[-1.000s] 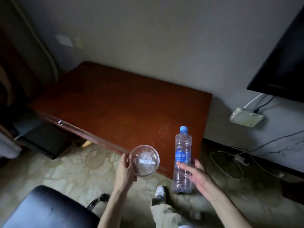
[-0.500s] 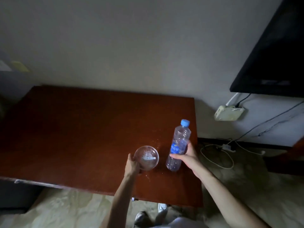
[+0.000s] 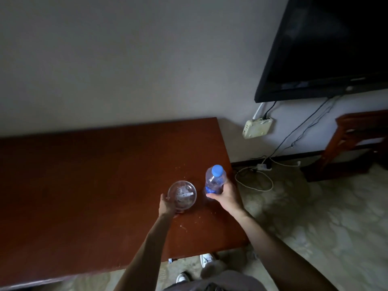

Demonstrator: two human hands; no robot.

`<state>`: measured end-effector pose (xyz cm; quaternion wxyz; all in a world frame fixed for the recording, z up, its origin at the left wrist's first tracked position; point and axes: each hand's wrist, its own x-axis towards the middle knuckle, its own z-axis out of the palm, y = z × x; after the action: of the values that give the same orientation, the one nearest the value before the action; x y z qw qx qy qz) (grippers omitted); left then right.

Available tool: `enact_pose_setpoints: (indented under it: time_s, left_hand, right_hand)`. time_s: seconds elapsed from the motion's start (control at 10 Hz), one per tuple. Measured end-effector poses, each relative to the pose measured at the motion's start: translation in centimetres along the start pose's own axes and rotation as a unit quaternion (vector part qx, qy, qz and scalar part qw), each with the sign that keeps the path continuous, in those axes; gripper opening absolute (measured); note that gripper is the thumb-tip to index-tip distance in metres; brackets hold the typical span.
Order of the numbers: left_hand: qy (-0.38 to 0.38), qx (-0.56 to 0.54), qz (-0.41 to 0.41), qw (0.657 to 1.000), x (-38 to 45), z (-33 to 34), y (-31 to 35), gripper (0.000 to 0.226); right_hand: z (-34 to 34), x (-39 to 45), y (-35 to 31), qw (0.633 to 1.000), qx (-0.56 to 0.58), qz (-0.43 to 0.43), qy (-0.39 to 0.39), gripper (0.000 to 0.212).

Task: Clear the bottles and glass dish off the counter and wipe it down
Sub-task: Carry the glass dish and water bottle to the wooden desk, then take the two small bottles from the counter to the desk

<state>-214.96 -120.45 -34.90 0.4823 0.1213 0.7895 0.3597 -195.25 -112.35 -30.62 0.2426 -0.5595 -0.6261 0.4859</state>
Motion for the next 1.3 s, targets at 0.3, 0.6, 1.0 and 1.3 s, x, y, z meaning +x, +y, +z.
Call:
enact_pose_setpoints:
  time_s: [0.3,0.6,1.0,1.3]
  left_hand:
    - [-0.033,-0.024,-0.001,0.999,-0.3,-0.5,0.3,0.043]
    - [-0.035,-0.021,0.047,0.998,-4.7,-3.8,-3.3,0.038]
    - [-0.383,0.248,-0.029,0.889,-15.1,4.5,-15.0,0.035]
    - [-0.405,0.483,-0.074,0.773,-15.8,16.3,-15.5,0.033]
  right_hand:
    - [0.1,0.4,1.7,1.000,0.004,0.025,-0.011,0.090]
    - [-3.3,-5.4,8.5,0.994,0.043,0.079,0.065,0.079]
    - [-4.3,-30.8,21.4,0.922,0.071,0.358,0.129,0.026]
    - [-4.8,-47.0,27.9,0.812,0.151,0.519,0.220,0.028]
